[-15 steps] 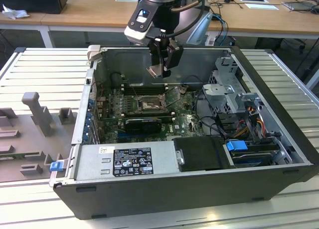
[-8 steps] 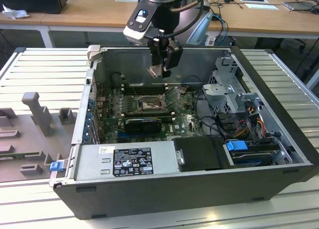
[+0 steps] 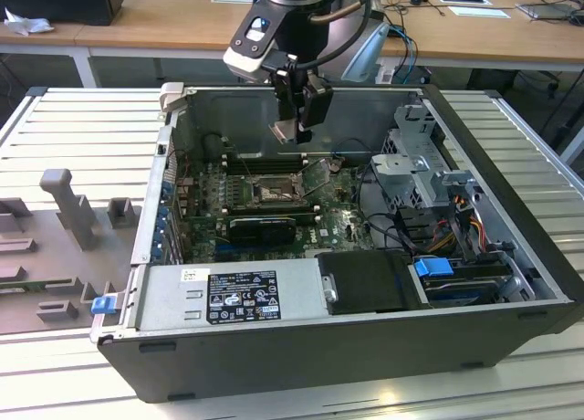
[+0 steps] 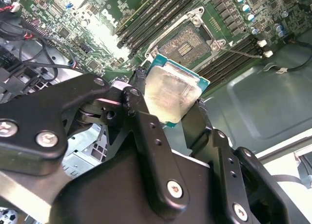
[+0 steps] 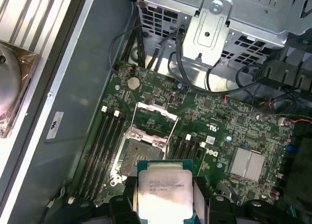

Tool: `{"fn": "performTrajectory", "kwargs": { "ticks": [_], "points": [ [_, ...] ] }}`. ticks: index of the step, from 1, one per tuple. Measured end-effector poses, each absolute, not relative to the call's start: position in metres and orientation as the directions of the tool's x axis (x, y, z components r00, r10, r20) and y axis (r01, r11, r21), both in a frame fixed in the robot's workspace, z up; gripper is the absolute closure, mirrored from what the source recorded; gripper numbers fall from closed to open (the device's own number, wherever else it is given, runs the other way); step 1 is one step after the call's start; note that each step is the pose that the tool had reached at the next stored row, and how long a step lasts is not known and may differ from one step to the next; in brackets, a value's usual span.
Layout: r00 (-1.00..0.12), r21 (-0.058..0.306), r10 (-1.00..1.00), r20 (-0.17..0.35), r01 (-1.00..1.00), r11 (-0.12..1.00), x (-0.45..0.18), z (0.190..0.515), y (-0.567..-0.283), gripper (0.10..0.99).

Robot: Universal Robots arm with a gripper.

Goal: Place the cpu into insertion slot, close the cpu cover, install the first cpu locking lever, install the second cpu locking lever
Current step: 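Place the cpu into insertion slot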

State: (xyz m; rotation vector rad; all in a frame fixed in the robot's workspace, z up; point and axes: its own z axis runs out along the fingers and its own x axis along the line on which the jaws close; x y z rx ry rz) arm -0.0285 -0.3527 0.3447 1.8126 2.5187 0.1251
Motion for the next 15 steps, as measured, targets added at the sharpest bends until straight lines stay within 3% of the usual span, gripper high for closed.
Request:
{"fn": "performTrajectory", "kwargs": {
  "ticks": [15],
  "points": [
    [-0.259, 0.086, 0.966, 0.018, 0.963, 0.256, -0.0285, 0.3439, -0.3527, 0.545]
  ]
}}
